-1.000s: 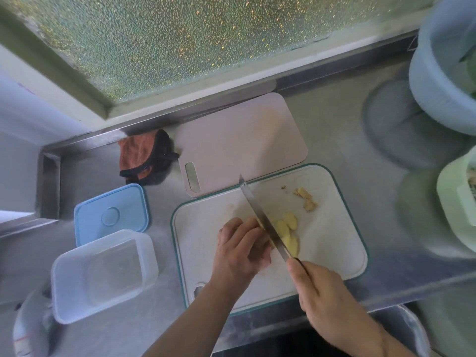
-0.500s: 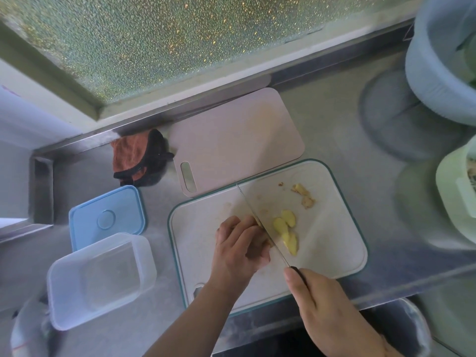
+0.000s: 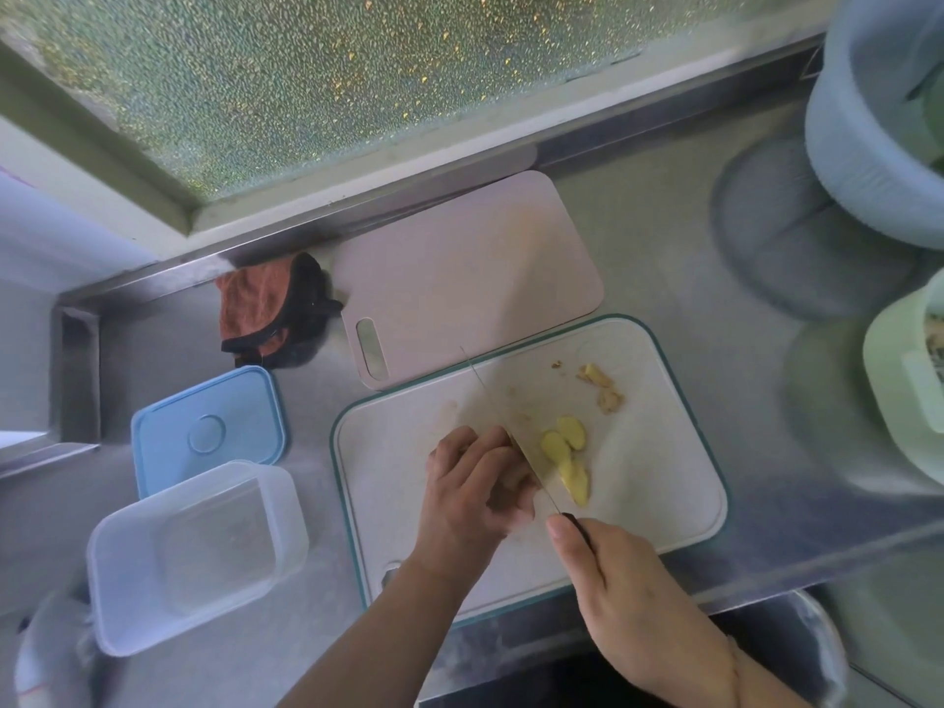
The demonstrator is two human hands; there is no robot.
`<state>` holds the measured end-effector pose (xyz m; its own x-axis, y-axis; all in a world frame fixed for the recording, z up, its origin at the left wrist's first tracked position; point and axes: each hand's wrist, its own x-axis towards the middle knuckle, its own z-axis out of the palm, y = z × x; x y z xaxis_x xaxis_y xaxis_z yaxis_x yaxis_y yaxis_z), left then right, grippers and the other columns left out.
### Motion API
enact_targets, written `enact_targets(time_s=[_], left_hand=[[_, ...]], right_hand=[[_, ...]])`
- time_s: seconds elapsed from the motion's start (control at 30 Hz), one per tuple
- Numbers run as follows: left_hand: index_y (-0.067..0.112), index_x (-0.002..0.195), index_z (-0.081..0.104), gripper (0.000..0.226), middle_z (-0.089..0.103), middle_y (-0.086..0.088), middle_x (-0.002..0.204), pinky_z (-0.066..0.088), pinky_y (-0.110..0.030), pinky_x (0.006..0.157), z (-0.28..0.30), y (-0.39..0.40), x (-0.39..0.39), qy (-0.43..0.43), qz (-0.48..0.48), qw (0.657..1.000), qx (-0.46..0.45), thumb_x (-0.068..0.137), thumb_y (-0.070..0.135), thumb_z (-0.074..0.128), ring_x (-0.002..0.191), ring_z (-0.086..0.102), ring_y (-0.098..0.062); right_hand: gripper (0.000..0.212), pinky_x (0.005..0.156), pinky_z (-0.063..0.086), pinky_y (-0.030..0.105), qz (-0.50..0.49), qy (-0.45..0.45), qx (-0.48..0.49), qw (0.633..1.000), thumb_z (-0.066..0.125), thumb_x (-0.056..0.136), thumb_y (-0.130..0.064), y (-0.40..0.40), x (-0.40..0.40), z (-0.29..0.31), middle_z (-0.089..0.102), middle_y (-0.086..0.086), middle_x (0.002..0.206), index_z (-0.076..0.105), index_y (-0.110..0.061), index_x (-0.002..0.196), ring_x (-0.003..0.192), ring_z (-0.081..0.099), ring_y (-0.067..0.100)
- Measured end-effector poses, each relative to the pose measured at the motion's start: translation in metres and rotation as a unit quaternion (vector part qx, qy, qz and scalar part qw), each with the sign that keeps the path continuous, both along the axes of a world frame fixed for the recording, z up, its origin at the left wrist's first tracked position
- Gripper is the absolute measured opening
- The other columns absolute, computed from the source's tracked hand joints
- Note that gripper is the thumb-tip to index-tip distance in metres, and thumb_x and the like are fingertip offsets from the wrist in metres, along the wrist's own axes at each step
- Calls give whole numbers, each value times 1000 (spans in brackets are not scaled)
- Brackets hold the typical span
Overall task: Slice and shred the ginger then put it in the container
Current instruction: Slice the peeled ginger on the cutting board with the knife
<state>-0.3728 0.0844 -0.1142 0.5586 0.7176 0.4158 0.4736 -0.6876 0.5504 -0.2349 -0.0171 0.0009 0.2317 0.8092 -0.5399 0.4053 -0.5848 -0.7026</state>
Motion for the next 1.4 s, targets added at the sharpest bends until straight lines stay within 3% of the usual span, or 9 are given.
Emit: enact_targets(time_s=[0.13, 0.3, 0.43, 0.5, 0.67, 0.8, 1.0, 1.17, 1.4], left_hand=[[20, 107, 61, 28, 73, -1, 106, 44, -32, 98, -1, 0, 0, 3, 0, 1000, 2, 85, 29, 75, 103, 61, -24], [20, 107, 60, 24, 72, 1, 108, 39, -29, 99, 0, 0, 2, 4, 3, 1000, -3, 90, 32, 72, 98, 67, -31], [19, 106, 64, 24, 72, 2, 110, 42, -32, 102, -4, -1, -1, 9, 1, 1000, -11, 90, 34, 73, 100, 66, -30], [17, 103, 65, 22, 72, 1, 110, 41, -31, 102, -3, 0, -1, 9, 1, 1000, -17, 90, 33, 74, 99, 68, -30], [17, 104, 65, 25, 70, 3, 112, 37, -26, 102, 0, 0, 0, 3, -1, 1000, -12, 96, 40, 67, 102, 63, -27], [13, 98, 70, 23, 70, 3, 112, 38, -27, 101, -2, 0, 1, 8, 4, 1000, -6, 84, 30, 76, 105, 56, -23], [18, 104, 62, 31, 71, 1, 112, 40, -29, 97, 1, 1, 0, -2, -1, 1000, -18, 100, 48, 59, 102, 60, -26], [10, 94, 71, 22, 73, -1, 108, 39, -29, 98, -1, 2, 2, 2, 1, 1000, 5, 84, 30, 75, 104, 54, -18], [20, 104, 57, 37, 68, 1, 111, 35, -25, 101, 4, 2, 1, -6, -14, 1000, -21, 96, 56, 57, 97, 62, -24]], right_hand=[[88, 79, 42, 17, -15, -60, -27, 998, -4, 65, -83, -19, -3, 1, 65, -4, 89, 60, -29, 90, 88, 57, 5], [58, 61, 39, 23, 22, 5, 27, 999, 11, 78, -68, 12, 2, -9, 50, -1, 57, 47, -24, 66, 62, 52, 8], [73, 73, 44, 17, -37, -41, -11, 998, 6, 74, -79, -21, -2, -6, 64, -6, 77, 59, -29, 79, 82, 59, 5], [74, 72, 43, 17, -41, -46, 28, 998, 5, 75, -81, -21, -1, -9, 62, -9, 72, 57, -29, 74, 85, 57, 4], [60, 64, 40, 24, 22, -7, 45, 999, 14, 82, -66, 12, 0, -16, 52, -4, 60, 56, -23, 74, 63, 53, 10], [54, 73, 35, 15, -41, -20, 3, 999, 21, 78, -63, -16, 1, -2, 53, -11, 69, 60, -26, 85, 71, 50, 4], [55, 56, 38, 20, 17, 3, 53, 998, 17, 85, -64, 18, -1, -24, 48, -3, 54, 52, -24, 70, 57, 51, 7], [83, 75, 42, 22, -12, -17, 20, 1000, 6, 73, -81, -26, 1, -23, 67, -2, 79, 63, -21, 85, 78, 59, 6], [57, 55, 38, 20, 17, 4, 37, 999, 16, 86, -63, 26, -1, -35, 49, -4, 57, 54, -22, 74, 55, 50, 8]])
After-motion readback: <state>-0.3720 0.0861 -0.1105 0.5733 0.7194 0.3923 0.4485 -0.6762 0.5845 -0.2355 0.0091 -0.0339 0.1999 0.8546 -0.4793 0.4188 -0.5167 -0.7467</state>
